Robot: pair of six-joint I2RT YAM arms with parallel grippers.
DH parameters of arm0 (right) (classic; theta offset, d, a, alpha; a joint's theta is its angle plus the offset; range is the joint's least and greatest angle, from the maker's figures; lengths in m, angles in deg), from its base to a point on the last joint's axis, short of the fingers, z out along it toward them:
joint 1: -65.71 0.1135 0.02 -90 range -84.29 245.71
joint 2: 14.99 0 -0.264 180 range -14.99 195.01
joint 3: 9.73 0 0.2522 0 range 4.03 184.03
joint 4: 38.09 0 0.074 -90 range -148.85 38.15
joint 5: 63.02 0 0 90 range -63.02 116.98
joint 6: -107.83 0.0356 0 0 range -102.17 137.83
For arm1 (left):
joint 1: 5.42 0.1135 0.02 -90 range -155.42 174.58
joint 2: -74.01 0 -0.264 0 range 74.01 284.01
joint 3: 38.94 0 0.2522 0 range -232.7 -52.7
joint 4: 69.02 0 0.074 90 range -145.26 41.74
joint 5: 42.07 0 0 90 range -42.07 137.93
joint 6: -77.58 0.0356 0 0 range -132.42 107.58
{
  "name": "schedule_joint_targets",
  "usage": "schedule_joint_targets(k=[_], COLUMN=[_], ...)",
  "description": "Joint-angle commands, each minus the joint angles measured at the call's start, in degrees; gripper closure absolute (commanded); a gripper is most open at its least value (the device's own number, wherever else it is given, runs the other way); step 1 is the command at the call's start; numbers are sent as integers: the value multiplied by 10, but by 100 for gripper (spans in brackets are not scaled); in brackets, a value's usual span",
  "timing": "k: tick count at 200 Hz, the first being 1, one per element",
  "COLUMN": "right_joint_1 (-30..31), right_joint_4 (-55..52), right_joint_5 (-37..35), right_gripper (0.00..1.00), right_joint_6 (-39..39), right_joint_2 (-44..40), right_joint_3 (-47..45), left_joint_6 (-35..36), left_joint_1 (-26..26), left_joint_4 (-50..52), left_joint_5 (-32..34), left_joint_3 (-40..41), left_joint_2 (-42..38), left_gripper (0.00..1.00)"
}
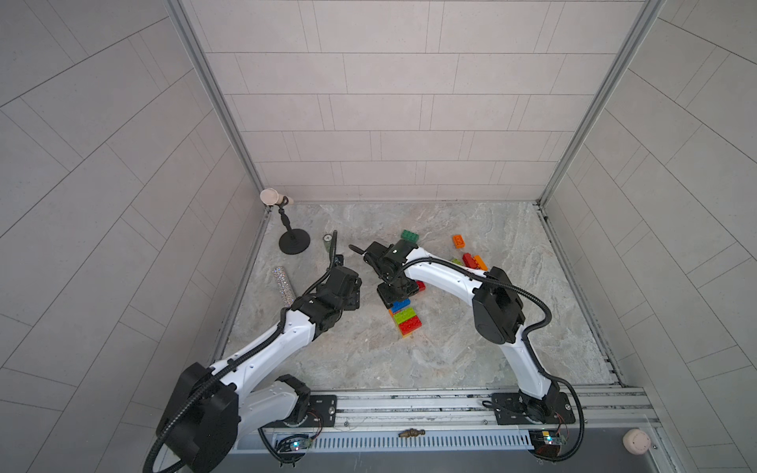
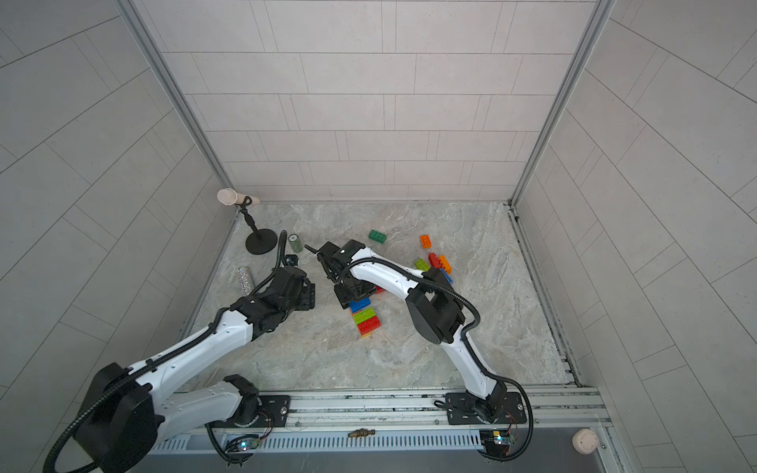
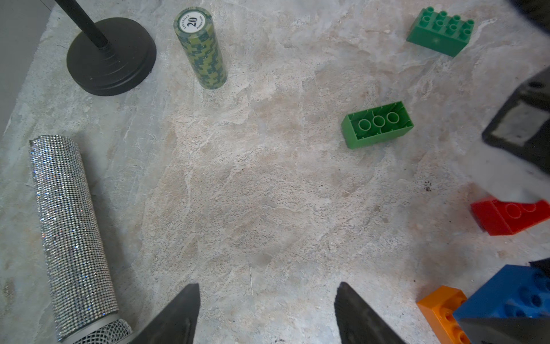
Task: Assemble a rectangle with lego
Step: Assemble the lego brick with the lego brick.
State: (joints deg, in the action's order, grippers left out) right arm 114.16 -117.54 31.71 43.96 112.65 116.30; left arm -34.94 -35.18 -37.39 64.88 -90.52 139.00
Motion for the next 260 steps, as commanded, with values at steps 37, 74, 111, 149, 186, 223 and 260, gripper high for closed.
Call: schedule_joint_targets(k=[37, 74, 111, 149, 186, 223, 260], right_joint_1=[1, 1, 1, 1, 3, 3, 4], right_joint_4=[-7, -2, 3, 4, 2, 4, 13], right_joint_5=[0, 1, 0, 3, 10, 6, -6], right_gripper=[65, 66, 67, 69, 70, 72, 76], right_joint_6=[1, 2, 6, 13, 17, 20, 17], right_joint_2=[12, 13, 17, 17, 11, 16, 26], right_joint_3=[-6, -17, -24, -25, -18, -30, -58], left_joint_6=[-13, -13, -13, -13, -13, -13, -12], left_joint_1=[4, 4, 4, 4, 4, 4, 4], left_joint_4=[0, -4, -4, -7, -8, -8, -9], left_joint_5=[4, 1, 0, -2, -3, -3, -3], left_joint_3=[9, 10, 11, 13, 13, 13, 14], left_joint_2=[-3, -3, -6, -7, -8, -8, -10], left_gripper=[24, 24, 24, 24, 24, 24, 24])
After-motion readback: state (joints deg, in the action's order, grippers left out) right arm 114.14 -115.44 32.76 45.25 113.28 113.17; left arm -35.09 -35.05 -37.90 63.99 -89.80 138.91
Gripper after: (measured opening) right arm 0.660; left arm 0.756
